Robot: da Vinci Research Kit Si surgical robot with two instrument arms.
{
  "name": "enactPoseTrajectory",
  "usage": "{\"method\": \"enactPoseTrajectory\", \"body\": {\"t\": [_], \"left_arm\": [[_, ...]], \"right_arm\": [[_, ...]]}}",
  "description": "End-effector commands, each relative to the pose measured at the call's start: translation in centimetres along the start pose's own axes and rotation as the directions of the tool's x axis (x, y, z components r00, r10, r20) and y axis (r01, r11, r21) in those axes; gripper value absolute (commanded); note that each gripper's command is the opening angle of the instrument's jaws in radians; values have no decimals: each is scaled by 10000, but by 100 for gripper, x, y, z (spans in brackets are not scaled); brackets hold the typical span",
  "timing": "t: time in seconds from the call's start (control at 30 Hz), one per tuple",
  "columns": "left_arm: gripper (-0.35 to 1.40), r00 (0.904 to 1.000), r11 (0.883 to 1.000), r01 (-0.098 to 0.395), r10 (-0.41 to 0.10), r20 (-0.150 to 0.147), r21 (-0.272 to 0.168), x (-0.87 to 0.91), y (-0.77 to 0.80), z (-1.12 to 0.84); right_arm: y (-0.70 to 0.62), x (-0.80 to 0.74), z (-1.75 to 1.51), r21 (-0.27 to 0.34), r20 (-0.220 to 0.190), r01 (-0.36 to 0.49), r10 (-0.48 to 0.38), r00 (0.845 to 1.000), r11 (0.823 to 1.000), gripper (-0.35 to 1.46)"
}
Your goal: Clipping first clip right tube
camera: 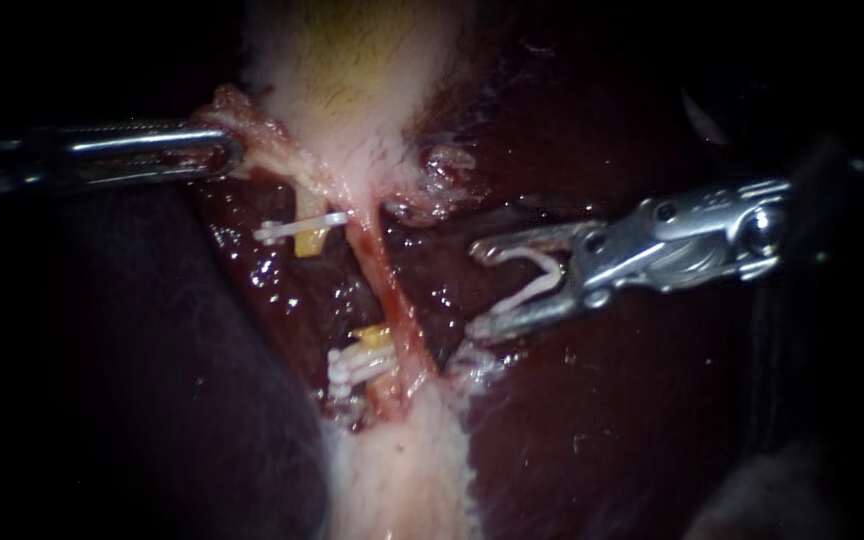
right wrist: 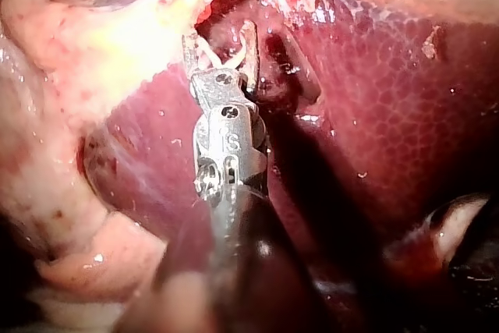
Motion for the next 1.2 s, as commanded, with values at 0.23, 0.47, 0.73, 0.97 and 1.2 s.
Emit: {"method": "enactPoseTrajectory", "body": {"t": [0.23, 0.47, 0.73, 0.97, 1.2], "left_arm": [[-35, 10000, 10000, 2, -2, -2, 17, 0, 2, 1], [-35, 10000, 10000, 4, -4, -4, 24, 1, 3, 2], [-35, 10000, 10000, 6, -6, -7, 34, 1, 4, 3], [-35, 10000, 10000, 6, -6, -7, 33, 1, 4, 3], [-35, 10000, 10000, 5, -5, -5, 28, 1, 3, 3]], "right_arm": [[-2, -2, 34, 426, -44, -147, 149, 9999, 9990, 48], [-4, -3, 56, 750, -244, -273, 292, 9993, 9968, 48], [-10, -4, 72, 1097, -641, -547, 620, 9960, 9925, 48], [-23, 1, 76, 1409, -1244, -1008, 1186, 9851, 9849, 48], [-50, 8, 78, 2364, -1360, -1235, 1587, 9779, 9638, 45]]}}
